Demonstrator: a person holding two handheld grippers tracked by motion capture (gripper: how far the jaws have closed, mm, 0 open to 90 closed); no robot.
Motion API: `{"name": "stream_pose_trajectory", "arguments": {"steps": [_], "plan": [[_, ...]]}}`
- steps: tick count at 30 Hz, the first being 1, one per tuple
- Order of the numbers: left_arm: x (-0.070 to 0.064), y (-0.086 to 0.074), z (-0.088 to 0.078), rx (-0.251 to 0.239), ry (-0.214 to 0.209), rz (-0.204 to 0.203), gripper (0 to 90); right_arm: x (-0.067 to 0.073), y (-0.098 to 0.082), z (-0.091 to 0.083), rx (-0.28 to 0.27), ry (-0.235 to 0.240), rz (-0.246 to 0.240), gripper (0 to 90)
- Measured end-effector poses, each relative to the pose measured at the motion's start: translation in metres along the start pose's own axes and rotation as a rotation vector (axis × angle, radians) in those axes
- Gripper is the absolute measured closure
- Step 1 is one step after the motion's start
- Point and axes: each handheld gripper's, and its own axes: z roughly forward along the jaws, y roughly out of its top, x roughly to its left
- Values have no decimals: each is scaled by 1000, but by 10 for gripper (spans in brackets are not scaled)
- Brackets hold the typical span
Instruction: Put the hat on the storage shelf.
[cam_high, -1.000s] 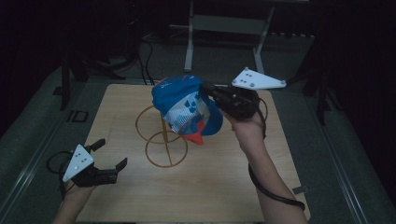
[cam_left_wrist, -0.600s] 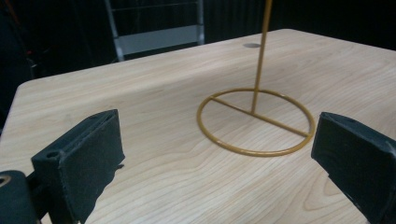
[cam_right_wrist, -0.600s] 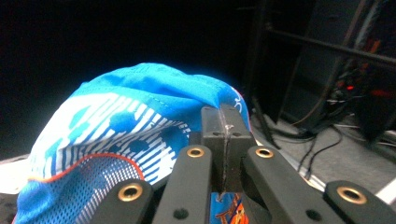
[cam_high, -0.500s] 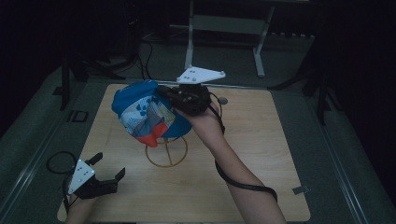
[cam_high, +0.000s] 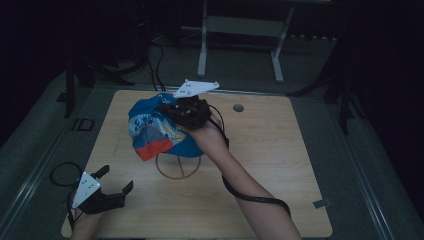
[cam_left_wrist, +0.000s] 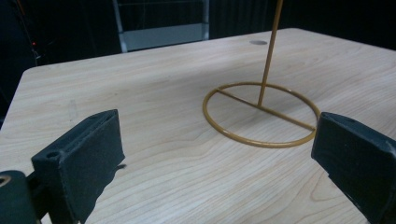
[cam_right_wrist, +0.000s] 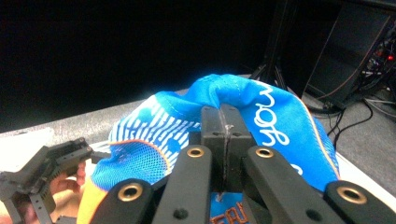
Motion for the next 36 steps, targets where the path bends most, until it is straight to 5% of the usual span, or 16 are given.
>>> {"name": "stream_pose_trajectory", "arguments": {"steps": [23, 36], "plan": [[-1, -3, 3, 2, -17, -9, 25, -12, -48, -31, -9, -10, 61, 900], [-1, -3, 6, 4, -21, -18, 25, -7, -57, -34, 0, 11, 62, 900]]}}
